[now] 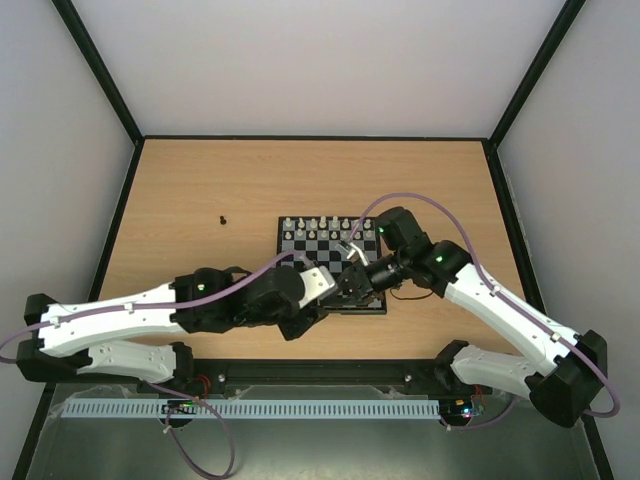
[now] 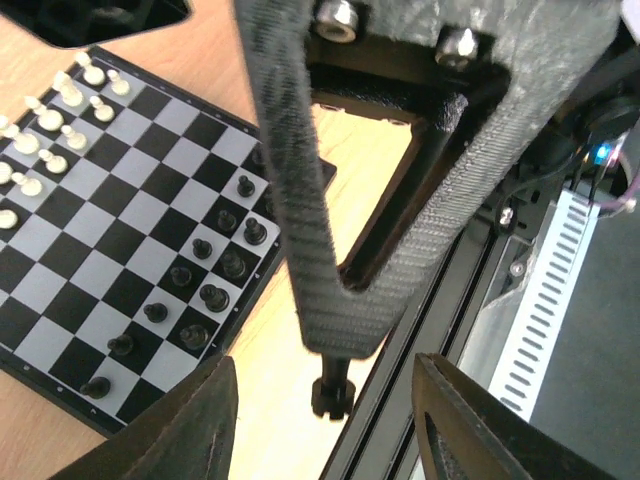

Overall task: Set up the chess pieces on the board
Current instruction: Place the chess piece on the chessboard.

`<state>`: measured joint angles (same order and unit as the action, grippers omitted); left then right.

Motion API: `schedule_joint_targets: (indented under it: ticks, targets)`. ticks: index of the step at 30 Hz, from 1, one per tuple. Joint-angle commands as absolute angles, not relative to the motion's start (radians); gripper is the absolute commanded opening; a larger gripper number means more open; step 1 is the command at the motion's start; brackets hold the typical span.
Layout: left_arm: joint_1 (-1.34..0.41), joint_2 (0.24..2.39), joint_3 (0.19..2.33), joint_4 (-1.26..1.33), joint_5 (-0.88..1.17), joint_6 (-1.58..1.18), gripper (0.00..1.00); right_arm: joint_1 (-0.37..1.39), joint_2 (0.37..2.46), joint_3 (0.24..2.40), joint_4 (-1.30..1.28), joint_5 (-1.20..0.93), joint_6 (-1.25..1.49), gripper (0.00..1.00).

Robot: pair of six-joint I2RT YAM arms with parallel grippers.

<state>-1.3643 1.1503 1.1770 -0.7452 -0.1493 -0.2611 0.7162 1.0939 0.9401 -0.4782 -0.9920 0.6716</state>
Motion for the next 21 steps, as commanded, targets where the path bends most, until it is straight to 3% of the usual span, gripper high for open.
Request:
schedule_joint_targets:
  ticks: [1,6,10,16,21]
  targets:
    - [-1.371,1.055,1.184,-0.734,-0.206,-0.287,0.55,0.723,1.057,0.925,-0.417,-0.944,0.713,0.07]
    - [-1.371,0.947,1.211,-0.698,-0.270,-0.373,0.68,0.723,0.997,0.955,-0.411,-0.792,0.707,0.06]
    - [-1.359,0.864,1.179,-0.518,-0.277,-0.466,0.87,0.723,0.917,1.009,-0.383,-0.621,0.709,0.06]
    - [-1.188,0.870,1.064,-0.125,0.045,-0.626,0.98,0.723,0.800,1.034,-0.256,-0.428,0.735,0.06]
    - [-0.945,0.858,0.915,0.174,0.333,-0.815,1.00,0.723,0.738,1.038,-0.189,-0.350,0.724,0.06]
